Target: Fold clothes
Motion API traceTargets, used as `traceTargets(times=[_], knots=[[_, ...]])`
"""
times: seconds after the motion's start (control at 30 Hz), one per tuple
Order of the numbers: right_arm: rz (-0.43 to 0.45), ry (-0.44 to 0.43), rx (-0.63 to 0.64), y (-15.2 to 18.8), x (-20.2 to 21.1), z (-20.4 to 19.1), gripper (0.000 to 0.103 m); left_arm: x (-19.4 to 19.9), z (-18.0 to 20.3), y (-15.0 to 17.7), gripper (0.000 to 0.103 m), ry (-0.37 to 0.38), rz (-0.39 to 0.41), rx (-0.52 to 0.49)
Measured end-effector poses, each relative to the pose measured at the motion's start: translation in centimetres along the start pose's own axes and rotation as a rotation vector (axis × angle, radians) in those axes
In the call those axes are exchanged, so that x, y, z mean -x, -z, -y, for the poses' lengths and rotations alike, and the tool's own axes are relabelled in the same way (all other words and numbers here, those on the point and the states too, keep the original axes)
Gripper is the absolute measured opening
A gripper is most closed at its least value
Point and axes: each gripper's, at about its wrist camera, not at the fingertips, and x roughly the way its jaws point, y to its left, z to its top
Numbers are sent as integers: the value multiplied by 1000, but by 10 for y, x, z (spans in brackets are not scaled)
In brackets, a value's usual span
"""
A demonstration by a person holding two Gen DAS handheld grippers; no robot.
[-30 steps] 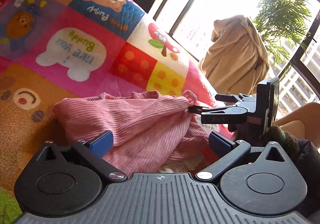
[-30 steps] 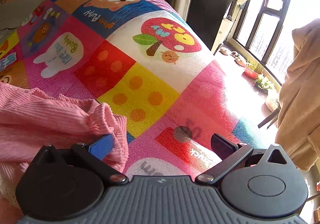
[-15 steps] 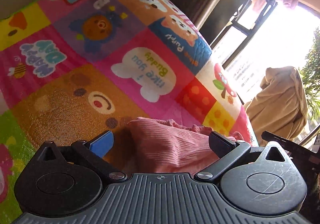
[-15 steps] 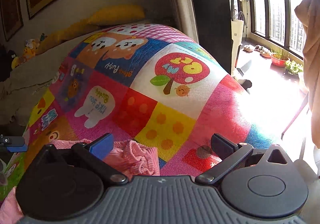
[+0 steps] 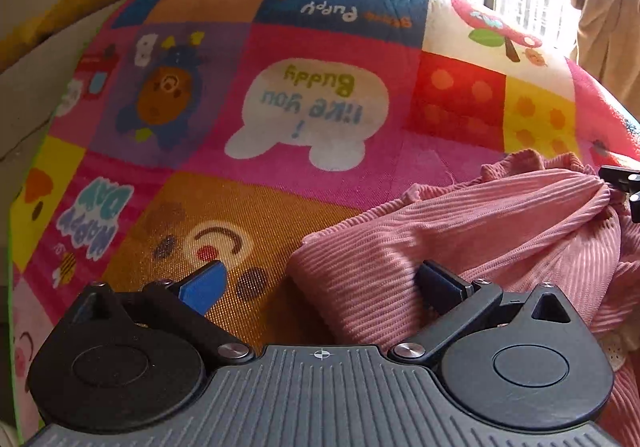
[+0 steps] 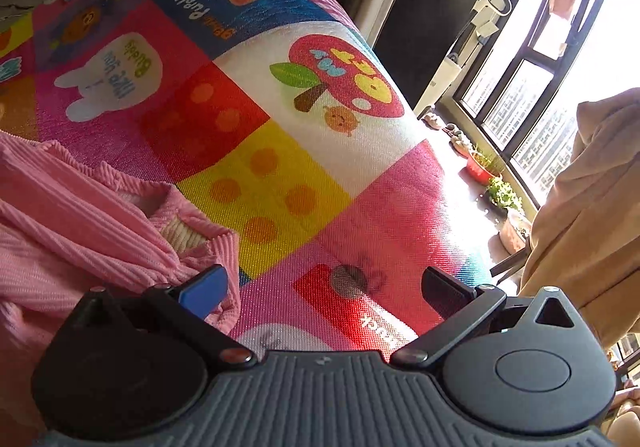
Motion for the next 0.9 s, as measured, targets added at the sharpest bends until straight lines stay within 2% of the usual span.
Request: traceTargets(times=[0.13,0.23,0.37,0.5,0.57,0.63,0.7,0.73,0.77,0.83,0.9], knots=[[50,-146,-42,12,35,14,103,9,3,4,103,-19,19,-27],[24,-212,-4,29,42,7,103,12,3,5,103,-19,13,-28],[17,-121,79,49,42,-10,103,22,5,6,103,-24,21,-32],[69,-117,57,49,73,0,103,42,9,13,103,-4,52,-49],[102,-126,54,51,92,5,103,63,9,21,103,47,80,-36],[124,-140,54,62,112,12,103,86,4,33,103,158,114,9],[144,-153,52,72,132,20,103,105,-5,45,103,331,113,82],[146,-158,48,79,141,23,103,114,-11,54,103,454,87,137],[143,-159,50,86,148,25,103,119,-15,61,103,536,61,176],[138,-160,52,101,163,29,103,130,-17,77,103,635,34,228],[134,-161,64,116,176,28,103,139,-14,90,103,629,40,240]])
